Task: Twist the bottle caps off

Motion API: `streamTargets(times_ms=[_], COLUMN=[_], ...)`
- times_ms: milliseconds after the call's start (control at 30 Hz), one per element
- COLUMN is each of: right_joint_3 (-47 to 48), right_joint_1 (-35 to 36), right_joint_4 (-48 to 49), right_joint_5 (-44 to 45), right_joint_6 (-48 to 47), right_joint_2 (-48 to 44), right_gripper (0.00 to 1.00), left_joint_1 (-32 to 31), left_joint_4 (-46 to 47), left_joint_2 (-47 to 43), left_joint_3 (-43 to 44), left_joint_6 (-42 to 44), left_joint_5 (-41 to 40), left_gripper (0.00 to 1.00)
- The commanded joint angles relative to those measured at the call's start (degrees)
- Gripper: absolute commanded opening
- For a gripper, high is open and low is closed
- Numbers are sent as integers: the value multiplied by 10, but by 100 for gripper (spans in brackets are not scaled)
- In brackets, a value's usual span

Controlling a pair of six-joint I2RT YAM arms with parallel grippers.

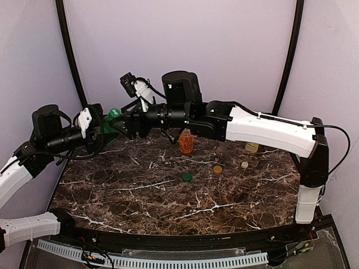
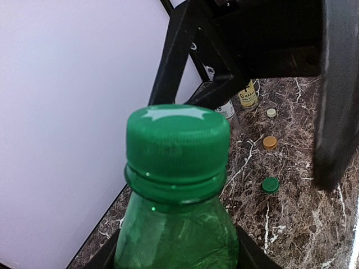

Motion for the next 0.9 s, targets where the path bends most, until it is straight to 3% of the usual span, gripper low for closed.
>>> streamTargets(times_ms=[0,100,567,700,800,867], right_joint_3=[25,29,42,55,61,60], right_joint_1=[10,15,18,18,18,18], right_joint_4=[4,21,38,38,38,38], right_joint_5=[54,70,86,83,78,77], right_joint_6=[1,-14,-33,-47,-70,-80], right_joint_2=[16,27,48,57,61,61], right_gripper=[58,48,43,31,3,0], left_joint_1=[0,0,0,0,0,0], left_joint_4=[-16,-17,-17,-19,-21,-21], left_joint_2=[-4,-2,-6,-8,-10,-12], left_joint_3=[-3,-5,-13,-15,-17,-17], left_joint_6=[17,20,24,25,24,22], left_joint_5=[-2,3,6,7,10,13], left_gripper=[32,32,32,32,31,31])
